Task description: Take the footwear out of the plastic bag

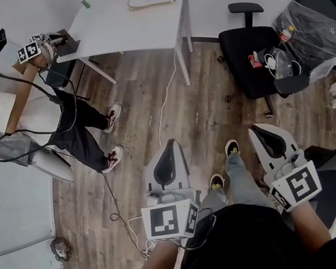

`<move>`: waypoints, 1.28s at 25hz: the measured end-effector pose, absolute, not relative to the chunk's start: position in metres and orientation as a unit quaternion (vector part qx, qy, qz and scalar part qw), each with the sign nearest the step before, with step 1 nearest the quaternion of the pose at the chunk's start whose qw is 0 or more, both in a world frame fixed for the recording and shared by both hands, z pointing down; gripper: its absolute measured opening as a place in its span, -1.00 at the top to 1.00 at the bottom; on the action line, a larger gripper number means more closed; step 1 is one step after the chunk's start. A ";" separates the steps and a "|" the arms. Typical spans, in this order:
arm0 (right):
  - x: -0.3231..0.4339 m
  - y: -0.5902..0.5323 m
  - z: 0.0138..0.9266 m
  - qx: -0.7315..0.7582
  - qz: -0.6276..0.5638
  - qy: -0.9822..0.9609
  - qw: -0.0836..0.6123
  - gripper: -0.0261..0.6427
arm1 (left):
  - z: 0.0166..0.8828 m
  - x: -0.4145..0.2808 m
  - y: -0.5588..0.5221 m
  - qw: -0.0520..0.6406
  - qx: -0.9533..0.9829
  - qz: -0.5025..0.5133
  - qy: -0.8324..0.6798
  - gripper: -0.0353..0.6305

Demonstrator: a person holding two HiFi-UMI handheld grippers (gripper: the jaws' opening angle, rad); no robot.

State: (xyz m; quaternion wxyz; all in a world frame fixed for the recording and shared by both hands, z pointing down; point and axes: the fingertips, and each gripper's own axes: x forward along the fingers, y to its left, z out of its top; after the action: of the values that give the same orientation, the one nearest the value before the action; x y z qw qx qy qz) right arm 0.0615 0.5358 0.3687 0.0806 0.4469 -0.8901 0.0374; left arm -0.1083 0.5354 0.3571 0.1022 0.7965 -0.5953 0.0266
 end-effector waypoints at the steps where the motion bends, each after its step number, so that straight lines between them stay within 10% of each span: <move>1: 0.063 0.531 0.371 0.445 0.039 -0.891 0.081 0.88 | 0.356 -0.109 0.533 0.101 0.794 0.027 -0.599 0.82; 32: 0.121 0.308 0.388 0.410 0.067 -0.906 0.078 0.88 | 0.361 -0.030 0.322 0.095 0.795 0.084 -0.593 0.82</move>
State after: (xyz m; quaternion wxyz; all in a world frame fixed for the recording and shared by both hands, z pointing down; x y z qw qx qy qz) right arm 0.1213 0.3076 0.3882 0.0782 0.4101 -0.9062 0.0674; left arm -0.0301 0.3218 0.3614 0.0955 0.7953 -0.5927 0.0840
